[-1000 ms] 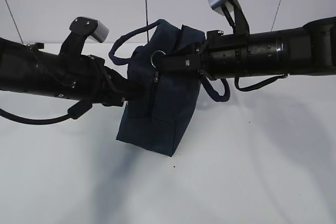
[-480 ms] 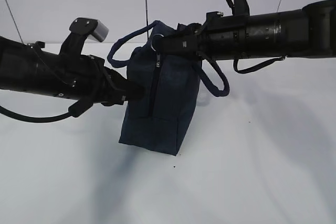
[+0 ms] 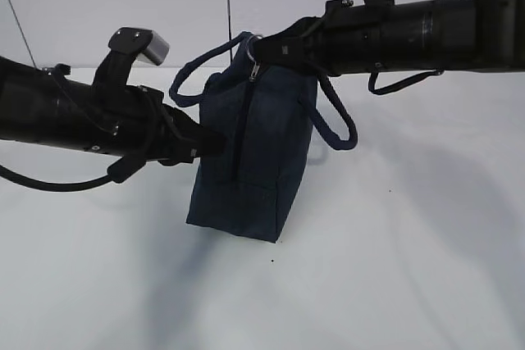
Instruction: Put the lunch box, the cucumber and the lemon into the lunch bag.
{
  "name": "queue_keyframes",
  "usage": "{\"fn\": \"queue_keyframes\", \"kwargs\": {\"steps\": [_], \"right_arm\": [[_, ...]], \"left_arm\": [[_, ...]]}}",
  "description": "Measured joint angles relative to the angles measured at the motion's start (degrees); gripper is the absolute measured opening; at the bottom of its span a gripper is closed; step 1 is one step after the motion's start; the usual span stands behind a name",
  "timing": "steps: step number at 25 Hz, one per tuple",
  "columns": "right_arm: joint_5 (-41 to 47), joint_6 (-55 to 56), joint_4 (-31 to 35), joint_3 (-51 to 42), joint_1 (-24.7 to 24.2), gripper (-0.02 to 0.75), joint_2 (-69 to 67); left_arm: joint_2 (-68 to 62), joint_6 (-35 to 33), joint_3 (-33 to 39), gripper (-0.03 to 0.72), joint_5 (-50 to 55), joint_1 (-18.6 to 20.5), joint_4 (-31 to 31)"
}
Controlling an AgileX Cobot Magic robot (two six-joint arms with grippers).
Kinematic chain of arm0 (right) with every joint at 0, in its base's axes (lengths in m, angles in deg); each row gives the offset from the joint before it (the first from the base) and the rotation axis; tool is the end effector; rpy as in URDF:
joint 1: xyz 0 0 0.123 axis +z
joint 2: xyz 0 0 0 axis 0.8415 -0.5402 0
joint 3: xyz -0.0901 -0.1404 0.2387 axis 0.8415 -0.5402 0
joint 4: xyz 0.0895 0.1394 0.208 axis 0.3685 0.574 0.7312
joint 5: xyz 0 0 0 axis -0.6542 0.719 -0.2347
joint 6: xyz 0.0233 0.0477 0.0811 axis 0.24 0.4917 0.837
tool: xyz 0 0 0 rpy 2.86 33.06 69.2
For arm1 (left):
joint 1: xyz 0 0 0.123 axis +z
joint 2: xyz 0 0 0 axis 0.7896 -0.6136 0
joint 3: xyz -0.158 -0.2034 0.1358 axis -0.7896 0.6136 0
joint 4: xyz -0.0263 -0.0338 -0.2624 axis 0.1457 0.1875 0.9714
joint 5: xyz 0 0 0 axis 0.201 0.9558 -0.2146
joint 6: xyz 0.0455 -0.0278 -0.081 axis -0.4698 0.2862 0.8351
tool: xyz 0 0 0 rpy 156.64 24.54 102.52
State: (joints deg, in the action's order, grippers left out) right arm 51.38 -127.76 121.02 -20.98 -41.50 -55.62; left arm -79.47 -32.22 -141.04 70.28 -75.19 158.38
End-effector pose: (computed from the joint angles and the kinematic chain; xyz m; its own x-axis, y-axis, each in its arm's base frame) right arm 0.3807 0.1723 0.2567 -0.4188 -0.0313 -0.9076 -0.7456 0.5823 0.3240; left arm 0.3100 -0.1893 0.1865 -0.5667 0.2686 -0.7789 0.7310 0.6001 -0.3249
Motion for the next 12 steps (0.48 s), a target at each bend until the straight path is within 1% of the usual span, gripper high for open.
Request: {"fn": "queue_keyframes", "kwargs": {"steps": [12], "right_arm": [[-3.7,-1.5,0.7,1.8,0.0,0.0,-2.1]], "left_arm": [[0.0,0.5,2.3,-0.006,2.5,0.0,0.4]]}}
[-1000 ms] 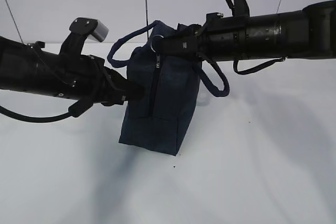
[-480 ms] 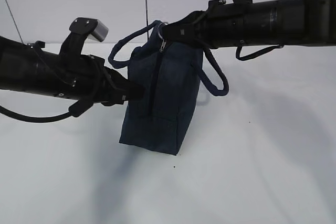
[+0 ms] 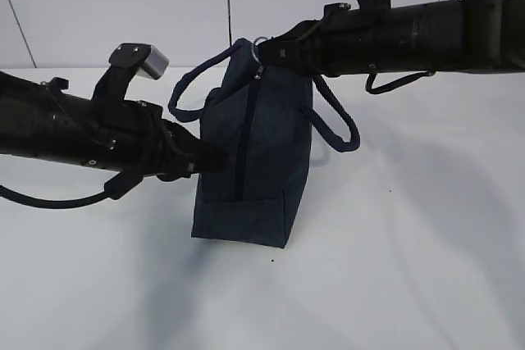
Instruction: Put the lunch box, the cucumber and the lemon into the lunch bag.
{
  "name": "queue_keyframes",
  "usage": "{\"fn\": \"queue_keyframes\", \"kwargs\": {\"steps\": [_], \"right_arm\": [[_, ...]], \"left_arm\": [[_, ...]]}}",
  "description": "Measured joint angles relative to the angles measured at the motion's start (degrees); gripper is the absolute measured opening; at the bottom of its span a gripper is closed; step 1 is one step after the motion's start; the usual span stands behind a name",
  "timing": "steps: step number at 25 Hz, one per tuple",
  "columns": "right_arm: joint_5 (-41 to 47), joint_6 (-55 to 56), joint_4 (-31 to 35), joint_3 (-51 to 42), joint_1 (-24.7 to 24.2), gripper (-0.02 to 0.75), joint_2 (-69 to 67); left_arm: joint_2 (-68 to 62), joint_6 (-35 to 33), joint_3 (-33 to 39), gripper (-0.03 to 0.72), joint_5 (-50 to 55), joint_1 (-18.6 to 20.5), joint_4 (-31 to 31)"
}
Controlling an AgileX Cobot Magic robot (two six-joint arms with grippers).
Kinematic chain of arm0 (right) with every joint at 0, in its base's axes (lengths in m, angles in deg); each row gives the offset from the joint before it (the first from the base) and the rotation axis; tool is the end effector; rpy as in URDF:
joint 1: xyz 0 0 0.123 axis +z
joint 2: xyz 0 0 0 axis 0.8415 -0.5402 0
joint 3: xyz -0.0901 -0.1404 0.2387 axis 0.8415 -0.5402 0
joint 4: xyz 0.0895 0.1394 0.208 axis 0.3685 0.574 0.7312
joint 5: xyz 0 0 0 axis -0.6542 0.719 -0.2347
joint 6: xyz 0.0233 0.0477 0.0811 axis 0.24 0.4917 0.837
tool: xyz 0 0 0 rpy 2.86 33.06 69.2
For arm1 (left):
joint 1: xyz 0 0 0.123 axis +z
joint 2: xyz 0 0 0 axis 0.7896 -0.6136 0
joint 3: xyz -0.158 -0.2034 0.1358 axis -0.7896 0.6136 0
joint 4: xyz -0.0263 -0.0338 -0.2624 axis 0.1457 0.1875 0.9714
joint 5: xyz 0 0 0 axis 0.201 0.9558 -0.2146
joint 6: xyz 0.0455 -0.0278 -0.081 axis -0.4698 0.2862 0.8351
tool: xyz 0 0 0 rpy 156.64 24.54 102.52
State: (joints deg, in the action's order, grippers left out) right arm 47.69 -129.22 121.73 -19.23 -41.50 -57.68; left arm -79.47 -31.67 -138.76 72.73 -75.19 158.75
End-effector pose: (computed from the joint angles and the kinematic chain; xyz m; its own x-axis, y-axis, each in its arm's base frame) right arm 0.3939 0.1709 0.2490 -0.4130 -0.0439 -0.9097 -0.7155 0.6335 0.2943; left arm 0.2994 -0.1885 0.1779 -0.6028 0.2657 -0.7524 0.7245 0.5774 -0.3765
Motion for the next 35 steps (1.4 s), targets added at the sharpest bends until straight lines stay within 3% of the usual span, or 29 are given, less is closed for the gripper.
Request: {"fn": "queue_keyframes", "kwargs": {"steps": [14,35], "right_arm": [[-5.5,-1.5,0.6,4.9,0.0,0.0,-2.2],[-6.6,-2.8,1.0,9.9,0.0,0.0,-6.4]], "left_arm": [[0.0,2.4,4.0,-0.006,1.9,0.0,-0.5],[1.1,2.7,9.7,-0.006,7.1,0.0,-0.1]]}}
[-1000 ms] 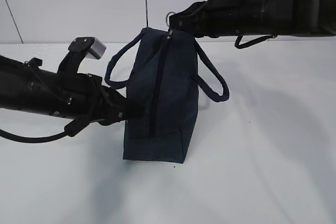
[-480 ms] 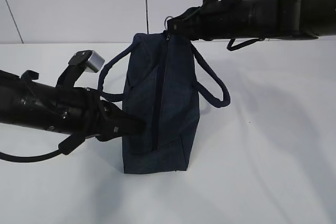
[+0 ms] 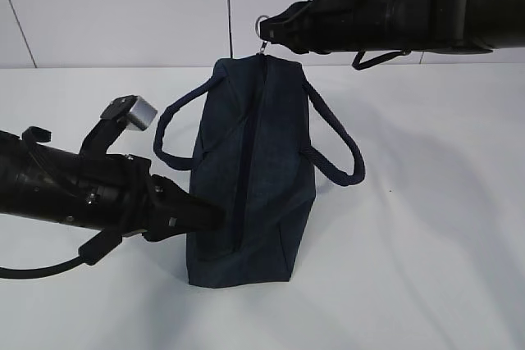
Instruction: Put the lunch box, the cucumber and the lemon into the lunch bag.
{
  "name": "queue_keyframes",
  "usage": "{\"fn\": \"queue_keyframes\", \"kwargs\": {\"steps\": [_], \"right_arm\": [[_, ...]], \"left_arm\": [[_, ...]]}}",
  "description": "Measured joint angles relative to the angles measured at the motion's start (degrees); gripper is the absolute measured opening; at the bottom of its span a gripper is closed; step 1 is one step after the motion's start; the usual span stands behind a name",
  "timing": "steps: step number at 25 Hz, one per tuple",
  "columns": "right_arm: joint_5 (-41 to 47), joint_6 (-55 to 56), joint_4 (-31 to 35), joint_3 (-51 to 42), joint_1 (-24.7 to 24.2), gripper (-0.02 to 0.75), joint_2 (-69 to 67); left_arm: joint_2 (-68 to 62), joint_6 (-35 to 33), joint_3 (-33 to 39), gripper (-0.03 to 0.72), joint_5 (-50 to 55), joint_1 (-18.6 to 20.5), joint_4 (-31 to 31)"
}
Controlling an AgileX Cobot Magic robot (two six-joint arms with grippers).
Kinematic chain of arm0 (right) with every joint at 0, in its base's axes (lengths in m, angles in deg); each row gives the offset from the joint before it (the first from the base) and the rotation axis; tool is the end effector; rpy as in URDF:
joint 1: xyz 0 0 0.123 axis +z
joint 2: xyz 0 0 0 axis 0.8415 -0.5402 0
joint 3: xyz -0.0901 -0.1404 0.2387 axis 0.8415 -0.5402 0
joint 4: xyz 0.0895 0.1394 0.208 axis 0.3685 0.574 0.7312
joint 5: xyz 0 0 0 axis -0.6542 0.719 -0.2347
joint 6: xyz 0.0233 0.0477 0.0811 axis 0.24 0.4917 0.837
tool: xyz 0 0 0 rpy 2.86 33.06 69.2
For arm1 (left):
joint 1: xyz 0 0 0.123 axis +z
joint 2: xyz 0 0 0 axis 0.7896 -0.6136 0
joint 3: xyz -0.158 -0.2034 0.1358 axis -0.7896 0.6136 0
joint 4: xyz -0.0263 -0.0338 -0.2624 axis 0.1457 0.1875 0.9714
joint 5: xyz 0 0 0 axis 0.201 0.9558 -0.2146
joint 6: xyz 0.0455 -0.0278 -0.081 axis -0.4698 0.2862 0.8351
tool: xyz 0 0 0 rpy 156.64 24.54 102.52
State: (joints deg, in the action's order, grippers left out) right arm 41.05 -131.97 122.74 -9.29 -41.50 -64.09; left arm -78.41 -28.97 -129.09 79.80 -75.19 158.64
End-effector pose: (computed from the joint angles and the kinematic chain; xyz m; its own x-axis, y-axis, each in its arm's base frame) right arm 0.4374 0.1735 0.2506 -0.3425 -0.0598 -0.9376 -0.6722 0.7129 0.2001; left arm 0.2538 -0.1792 0.1489 -0.7282 0.2751 -0.6277 0.6620 0.5193 -0.5405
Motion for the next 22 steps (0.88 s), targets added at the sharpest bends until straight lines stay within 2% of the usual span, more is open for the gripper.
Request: {"fn": "queue_keyframes", "kwargs": {"steps": [14,22], "right_arm": [[-1.5,-2.4,0.0,1.7,0.0,0.0,-3.5],[-0.6,-2.2,0.0,2.3,0.0,0.0,-4.1]], "left_arm": [[3.2,6.9,0.1,-0.006,0.1,0.0,-8.7],[3.3,7.4,0.4,-0.004,-1.0,0.0,-5.6]]}}
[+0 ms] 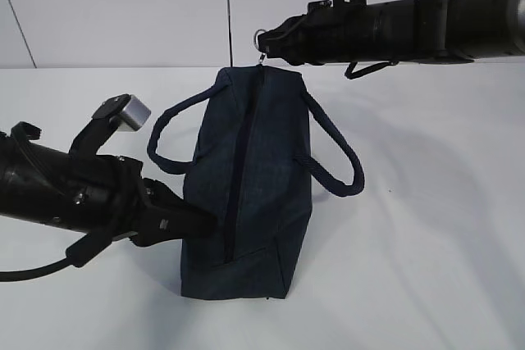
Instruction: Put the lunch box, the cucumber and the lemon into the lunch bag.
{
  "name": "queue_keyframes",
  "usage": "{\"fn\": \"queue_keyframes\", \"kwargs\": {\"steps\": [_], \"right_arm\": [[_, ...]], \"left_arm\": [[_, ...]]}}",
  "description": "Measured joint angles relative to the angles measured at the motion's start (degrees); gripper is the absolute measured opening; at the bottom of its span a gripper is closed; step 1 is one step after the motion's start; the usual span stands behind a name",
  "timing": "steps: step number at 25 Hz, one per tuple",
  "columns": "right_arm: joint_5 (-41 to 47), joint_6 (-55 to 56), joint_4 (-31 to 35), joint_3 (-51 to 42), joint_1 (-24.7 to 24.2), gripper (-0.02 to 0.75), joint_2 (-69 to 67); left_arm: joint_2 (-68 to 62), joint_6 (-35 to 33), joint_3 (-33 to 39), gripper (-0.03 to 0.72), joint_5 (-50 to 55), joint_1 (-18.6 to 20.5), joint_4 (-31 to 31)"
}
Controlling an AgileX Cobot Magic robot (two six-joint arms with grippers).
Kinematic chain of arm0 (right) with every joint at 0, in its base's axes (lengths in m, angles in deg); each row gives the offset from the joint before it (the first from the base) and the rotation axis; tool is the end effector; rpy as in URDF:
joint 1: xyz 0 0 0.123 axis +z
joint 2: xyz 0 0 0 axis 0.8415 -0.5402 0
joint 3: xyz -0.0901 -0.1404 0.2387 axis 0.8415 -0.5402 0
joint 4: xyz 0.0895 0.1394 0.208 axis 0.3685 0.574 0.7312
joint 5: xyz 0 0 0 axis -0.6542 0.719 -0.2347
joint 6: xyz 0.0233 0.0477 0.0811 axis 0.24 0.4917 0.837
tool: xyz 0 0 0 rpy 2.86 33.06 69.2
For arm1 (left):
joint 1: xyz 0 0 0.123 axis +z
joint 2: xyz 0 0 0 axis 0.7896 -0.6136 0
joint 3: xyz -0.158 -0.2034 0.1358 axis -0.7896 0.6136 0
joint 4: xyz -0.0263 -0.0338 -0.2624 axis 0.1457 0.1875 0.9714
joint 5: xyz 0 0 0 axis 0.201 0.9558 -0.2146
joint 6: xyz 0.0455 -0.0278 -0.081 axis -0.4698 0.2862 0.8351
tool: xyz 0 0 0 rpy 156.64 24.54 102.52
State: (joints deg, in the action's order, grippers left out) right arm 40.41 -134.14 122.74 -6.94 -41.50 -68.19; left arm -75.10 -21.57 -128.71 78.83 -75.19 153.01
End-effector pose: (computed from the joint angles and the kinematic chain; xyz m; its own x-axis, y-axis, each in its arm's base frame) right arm 0.4513 0.1765 0.2294 -0.3462 -0.0965 -0.9332 -0.6726 0.7190 0.1752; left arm 0.2471 -0.1751 0.1599 -0.7473 0.2857 -0.5999 0.6430 0.5385 -0.5446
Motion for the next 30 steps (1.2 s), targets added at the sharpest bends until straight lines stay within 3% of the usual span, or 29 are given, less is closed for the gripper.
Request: {"fn": "queue_keyframes", "kwargs": {"steps": [4,8,11,17,23,27,30], "right_arm": [[0.0,0.2,0.0,0.0,0.0,0.0,-0.1],[0.1,0.8,0.1,0.1,0.0,0.0,-0.1],[0.1,1.3,0.3,0.1,0.0,0.0,-0.1],[0.2,1.5,0.4,0.1,0.0,0.0,-0.1],[0.2,1.6,0.4,0.1,0.0,0.0,-0.1],[0.3,1.6,0.4,0.1,0.0,0.0,-0.1],[0.3,1.6,0.4,0.1,0.0,0.0,-0.1]], "left_arm": [[0.0,0.0,0.0,0.066,-1.0,0.0,0.4],[0.0,0.0,0.2,0.298,-2.6,0.0,0.5],[0.0,0.0,0.2,0.385,-3.0,0.0,1.0],[6.1,0.4,0.2,0.409,-4.0,0.0,1.8],[14.6,8.1,-0.4,0.397,-11.2,0.0,0.9],[14.7,23.3,-7.7,0.387,-12.0,0.0,-12.1],[12.0,35.9,-17.0,0.384,-10.8,0.0,-24.6]]}}
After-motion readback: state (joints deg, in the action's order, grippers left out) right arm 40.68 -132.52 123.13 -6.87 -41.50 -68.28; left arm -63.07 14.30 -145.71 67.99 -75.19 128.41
